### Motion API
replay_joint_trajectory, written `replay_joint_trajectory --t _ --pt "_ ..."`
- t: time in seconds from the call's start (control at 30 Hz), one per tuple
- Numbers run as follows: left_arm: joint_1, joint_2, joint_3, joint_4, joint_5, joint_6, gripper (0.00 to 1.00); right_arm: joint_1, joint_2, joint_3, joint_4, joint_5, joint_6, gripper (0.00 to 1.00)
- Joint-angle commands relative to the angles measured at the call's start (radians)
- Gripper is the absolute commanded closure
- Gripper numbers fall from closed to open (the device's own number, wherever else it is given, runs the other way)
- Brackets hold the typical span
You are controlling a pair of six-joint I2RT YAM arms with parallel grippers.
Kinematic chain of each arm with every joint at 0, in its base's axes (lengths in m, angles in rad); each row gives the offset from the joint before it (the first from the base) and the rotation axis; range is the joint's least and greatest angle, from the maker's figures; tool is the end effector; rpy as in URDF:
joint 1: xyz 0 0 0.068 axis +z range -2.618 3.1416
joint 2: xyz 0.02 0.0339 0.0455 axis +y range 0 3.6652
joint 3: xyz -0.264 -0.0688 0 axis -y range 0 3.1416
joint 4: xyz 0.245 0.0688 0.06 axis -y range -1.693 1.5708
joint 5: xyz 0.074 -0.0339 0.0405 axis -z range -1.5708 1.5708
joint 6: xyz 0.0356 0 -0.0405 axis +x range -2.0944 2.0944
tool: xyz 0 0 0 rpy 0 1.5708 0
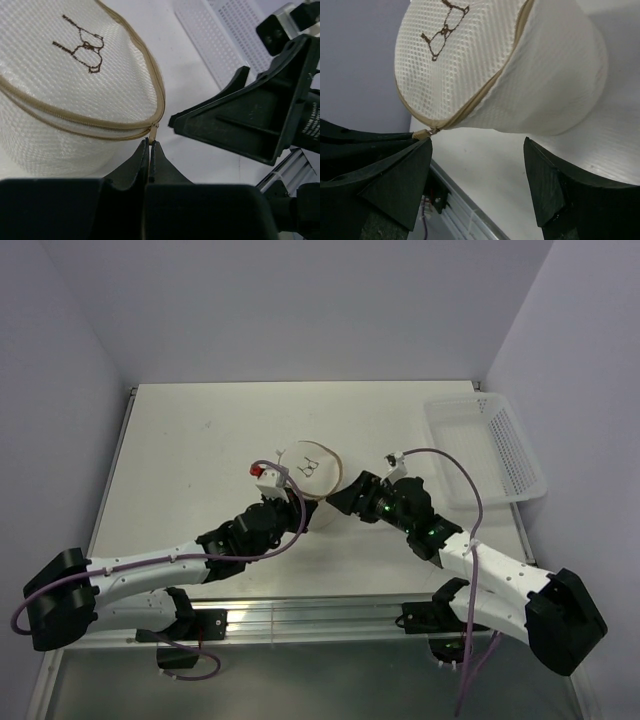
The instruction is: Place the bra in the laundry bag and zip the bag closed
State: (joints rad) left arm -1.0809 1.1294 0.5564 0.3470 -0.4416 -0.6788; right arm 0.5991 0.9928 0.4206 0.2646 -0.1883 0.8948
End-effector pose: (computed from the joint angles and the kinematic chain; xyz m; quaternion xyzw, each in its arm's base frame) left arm 0.1306 -0.2126 0.2460 0.0188 0.7752 -0.3592 0.5193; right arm 0.1763 0.1285 0.2194 0.0635 0.8029 0.4550 0.3798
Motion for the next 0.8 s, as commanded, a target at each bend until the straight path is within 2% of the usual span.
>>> replay_joint_trajectory --t 0.0,0.07,0.23,0.3,0.37,0.4,0.5,0.57,0.7,0.77 --pt "-0.022 0.015 0.053 0.109 0.037 -0.019 1.0 0.024 0.019 0.032 0.128 -0.011 0.068 0.19" --pt "-0.033 0.015 0.05 0.112 0.037 -0.016 1.0 0.028 0.065 0.04 0.171 -0.023 0.088 0.22" --pt "-0.037 0.007 0.043 0.095 0.034 -0.016 1.0 0.036 0.133 0.053 0.258 -0.028 0.127 0.37" --pt "-0.037 -0.003 0.04 0.08 0.03 -0.01 1.0 0.042 0.135 0.063 0.257 -0.016 0.127 0.51" --pt "-0.036 -0.017 0.037 0.067 0.02 -0.004 1.0 0.042 0.133 0.061 0.266 0.006 0.125 0.69" --pt "-0.037 -0.022 0.034 0.055 0.014 -0.002 1.0 0.042 0.133 0.066 0.262 0.012 0.122 0.83" --pt "-0.037 -0.042 0.028 0.037 -0.014 0.012 1.0 0.042 0.132 0.07 0.252 0.035 0.112 0.95" --pt "-0.036 -0.06 0.019 0.0 -0.057 0.028 1.0 0.041 0.122 0.079 0.217 0.068 0.08 1.0" --pt "-0.027 -0.117 -0.015 -0.091 -0.149 0.048 1.0 -0.002 0.104 0.089 0.157 0.073 0.027 1.0" --pt "-0.01 -0.167 -0.045 -0.143 -0.172 0.038 1.0 -0.063 0.106 0.092 0.15 0.049 0.009 1.0"
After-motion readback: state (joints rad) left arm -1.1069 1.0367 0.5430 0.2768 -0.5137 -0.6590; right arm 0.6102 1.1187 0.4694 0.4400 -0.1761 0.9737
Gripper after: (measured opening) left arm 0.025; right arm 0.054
